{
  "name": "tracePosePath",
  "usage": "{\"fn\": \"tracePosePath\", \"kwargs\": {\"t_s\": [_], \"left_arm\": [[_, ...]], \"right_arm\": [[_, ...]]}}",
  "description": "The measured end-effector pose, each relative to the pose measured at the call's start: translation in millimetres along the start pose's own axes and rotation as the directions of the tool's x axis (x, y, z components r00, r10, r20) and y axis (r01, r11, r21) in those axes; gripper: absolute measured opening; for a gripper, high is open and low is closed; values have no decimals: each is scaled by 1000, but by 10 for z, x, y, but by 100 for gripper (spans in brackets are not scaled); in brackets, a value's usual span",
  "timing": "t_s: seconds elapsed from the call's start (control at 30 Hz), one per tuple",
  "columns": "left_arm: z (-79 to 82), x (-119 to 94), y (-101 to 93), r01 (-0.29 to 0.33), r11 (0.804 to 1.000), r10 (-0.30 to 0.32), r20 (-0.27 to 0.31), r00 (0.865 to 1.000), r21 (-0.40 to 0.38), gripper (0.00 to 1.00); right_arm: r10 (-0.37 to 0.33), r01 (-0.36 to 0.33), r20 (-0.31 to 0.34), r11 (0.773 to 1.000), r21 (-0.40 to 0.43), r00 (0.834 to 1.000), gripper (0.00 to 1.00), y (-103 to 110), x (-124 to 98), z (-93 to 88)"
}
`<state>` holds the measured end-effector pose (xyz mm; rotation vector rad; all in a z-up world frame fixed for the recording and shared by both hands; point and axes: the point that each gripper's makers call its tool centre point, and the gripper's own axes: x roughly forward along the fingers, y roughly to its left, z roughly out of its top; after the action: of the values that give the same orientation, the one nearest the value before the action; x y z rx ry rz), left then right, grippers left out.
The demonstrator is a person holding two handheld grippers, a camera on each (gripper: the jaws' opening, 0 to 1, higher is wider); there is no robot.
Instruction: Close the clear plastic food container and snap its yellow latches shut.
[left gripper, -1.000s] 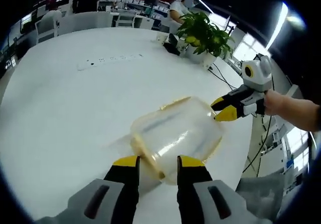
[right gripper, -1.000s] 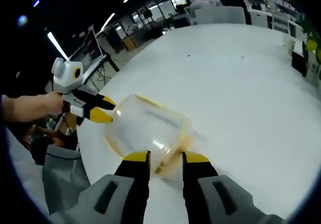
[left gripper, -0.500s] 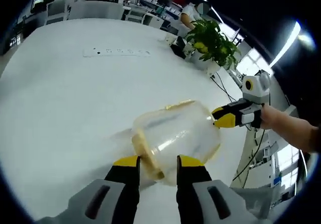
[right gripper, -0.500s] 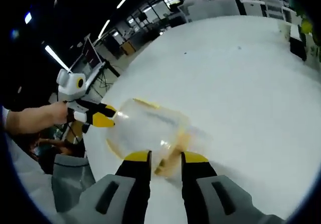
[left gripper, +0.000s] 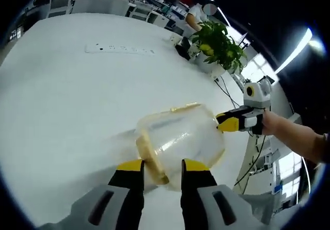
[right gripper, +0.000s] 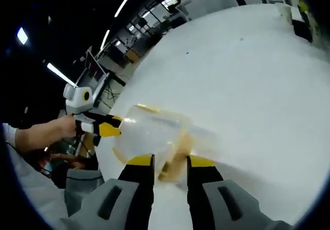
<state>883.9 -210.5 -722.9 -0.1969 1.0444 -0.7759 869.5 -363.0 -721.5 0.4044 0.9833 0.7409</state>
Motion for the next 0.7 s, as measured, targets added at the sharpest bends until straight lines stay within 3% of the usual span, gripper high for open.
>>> {"fn": "tracePosePath", "kwargs": {"t_s": [0.33, 0.37, 0.47, 0.57, 0.6, 0.7], "left_arm": [[-6, 15, 6, 20, 999, -20, -3, 1000, -30, 18], [-20, 22, -32, 49, 999, -50, -16, 999, -12, 16], [-17, 15, -24, 25, 999, -26, -13, 1000, -27, 16], [-22, 21, -40, 30, 999, -31, -21, 999, -30, 16], [-25, 21, -43, 32, 999, -33, -22, 999, -31, 16], [-39, 22, -68, 33, 999, -34, -21, 999, -32, 16]], "right_arm": [[45, -45, 2, 998, 40, 999, 19, 1, 2, -6], [49, -49, 9, 998, 39, 999, 18, 7, 5, 6], [50, -50, 11, 998, 47, 999, 18, -7, 14, 17], [75, -77, 23, 991, 113, 997, 17, -6, 20, 25], [76, -76, 13, 995, 69, 997, 17, -11, 1, 10], [75, -76, 14, 995, 64, 997, 17, -18, -21, 5]]}}
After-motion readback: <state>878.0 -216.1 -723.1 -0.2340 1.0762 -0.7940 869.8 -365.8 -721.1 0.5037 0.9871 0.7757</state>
